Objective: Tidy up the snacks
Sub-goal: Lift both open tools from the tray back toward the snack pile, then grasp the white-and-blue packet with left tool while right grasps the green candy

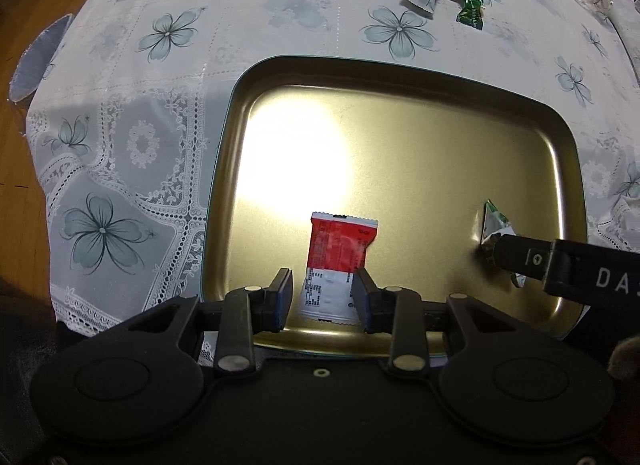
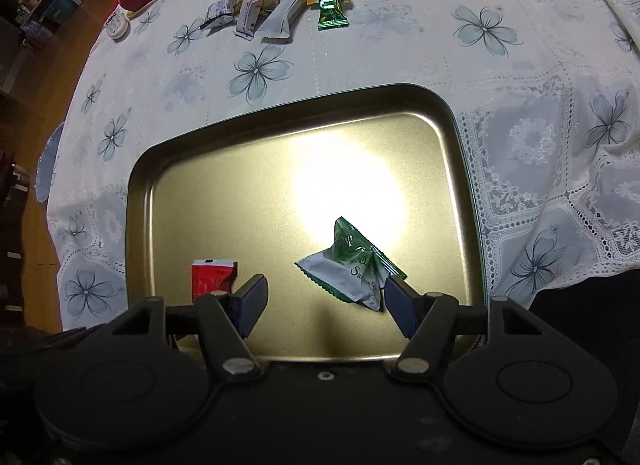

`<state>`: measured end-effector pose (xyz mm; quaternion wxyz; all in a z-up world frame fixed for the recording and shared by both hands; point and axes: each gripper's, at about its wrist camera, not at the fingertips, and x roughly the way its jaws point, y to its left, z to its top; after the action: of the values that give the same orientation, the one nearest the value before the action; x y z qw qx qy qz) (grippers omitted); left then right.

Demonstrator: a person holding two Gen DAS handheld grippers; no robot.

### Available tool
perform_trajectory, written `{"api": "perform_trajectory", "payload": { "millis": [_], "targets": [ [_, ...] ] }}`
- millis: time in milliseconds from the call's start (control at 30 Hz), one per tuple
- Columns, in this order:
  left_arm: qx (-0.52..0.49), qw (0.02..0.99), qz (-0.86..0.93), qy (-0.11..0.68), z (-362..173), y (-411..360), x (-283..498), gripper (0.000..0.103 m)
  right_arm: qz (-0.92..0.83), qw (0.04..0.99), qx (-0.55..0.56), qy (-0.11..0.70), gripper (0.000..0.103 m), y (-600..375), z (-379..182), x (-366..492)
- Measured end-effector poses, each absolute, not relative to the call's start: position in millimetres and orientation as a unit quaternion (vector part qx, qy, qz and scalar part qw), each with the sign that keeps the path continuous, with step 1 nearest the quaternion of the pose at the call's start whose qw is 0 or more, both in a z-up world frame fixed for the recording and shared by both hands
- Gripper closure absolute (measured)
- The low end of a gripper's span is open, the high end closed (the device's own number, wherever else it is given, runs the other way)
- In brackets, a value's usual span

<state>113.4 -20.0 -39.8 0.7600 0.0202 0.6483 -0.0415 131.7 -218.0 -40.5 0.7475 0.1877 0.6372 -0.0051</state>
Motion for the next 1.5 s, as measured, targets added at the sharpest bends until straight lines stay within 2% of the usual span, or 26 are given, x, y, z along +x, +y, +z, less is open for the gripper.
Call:
{"api": "perform_trajectory", "payload": {
  "millis": [333,633,1067,1233,1500],
  "targets": [
    [0.014,0.740,-0.079,0.668,-26.9,-22.7,180.9,0.059,0.008,0.738,0.198,0.645,0.037,-241.1,-29.8,202.7],
    [0.018,0.754,-0.064,0.653,-24.7,-20.3,276.5,0.059,-0.003,0.760,0.192,0.621,0.037,-265.9,-24.7,293.9],
    [0.003,0.778,-0.053,0.626,-48.5,-31.3,392.7,0.059,-0.058,0.778,0.223,0.585,0.038,-299.3,-69.1,409.7],
    [-0.017,0.784,-0.058,0.618,-55.5,-38.4,415.4,0.059,-0.059,0.773,0.239,0.584,0.038,-298.7,-87.7,431.6],
    [-0.005,0.788,-0.067,0.612,-68.0,-54.9,432.8,0.059,-0.069,0.781,0.198,0.589,0.039,-279.5,-105.5,448.2]
  ]
}}
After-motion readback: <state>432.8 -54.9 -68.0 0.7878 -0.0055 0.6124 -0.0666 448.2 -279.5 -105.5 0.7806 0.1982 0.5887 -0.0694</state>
